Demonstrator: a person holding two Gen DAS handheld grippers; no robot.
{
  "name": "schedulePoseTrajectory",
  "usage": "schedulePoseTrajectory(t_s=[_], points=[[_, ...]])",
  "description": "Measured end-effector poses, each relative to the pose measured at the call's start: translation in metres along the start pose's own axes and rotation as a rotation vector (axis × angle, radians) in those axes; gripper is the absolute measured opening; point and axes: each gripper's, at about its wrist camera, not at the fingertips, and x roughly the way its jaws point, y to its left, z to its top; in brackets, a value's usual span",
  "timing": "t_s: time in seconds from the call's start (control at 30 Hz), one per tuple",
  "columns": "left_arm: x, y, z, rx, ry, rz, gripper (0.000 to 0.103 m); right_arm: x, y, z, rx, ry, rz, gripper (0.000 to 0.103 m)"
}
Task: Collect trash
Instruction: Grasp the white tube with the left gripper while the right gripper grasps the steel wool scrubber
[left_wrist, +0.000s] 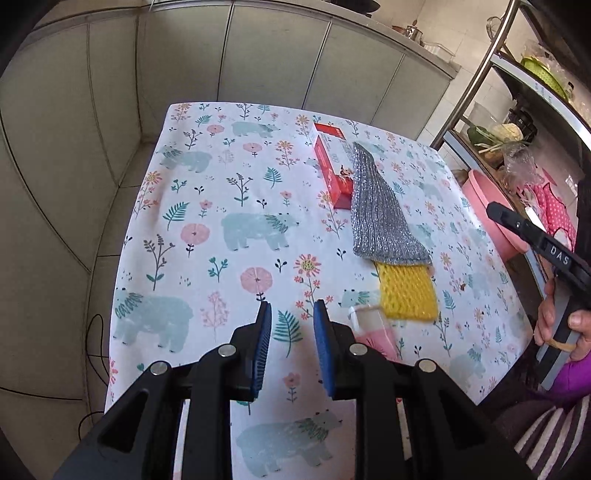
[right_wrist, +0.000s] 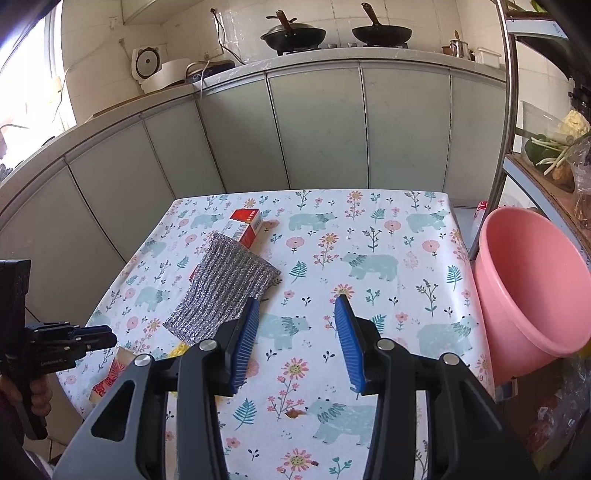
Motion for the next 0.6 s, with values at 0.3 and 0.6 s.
schedulePoseTrajectory(t_s=[0.3, 0.6], points=[[-0.012, -0.008, -0.013, -0.128, 0.092, -0.161, 0.022, 0.009, -0.004, -0.004, 0.026, 0.019, 0.034, 0.044], [0.009, -0.033, -0.018, -0.078, 0.142, -0.158, 0.022, 0.015, -0.005, -0.008, 0.027, 0.036, 0.045, 0.044]])
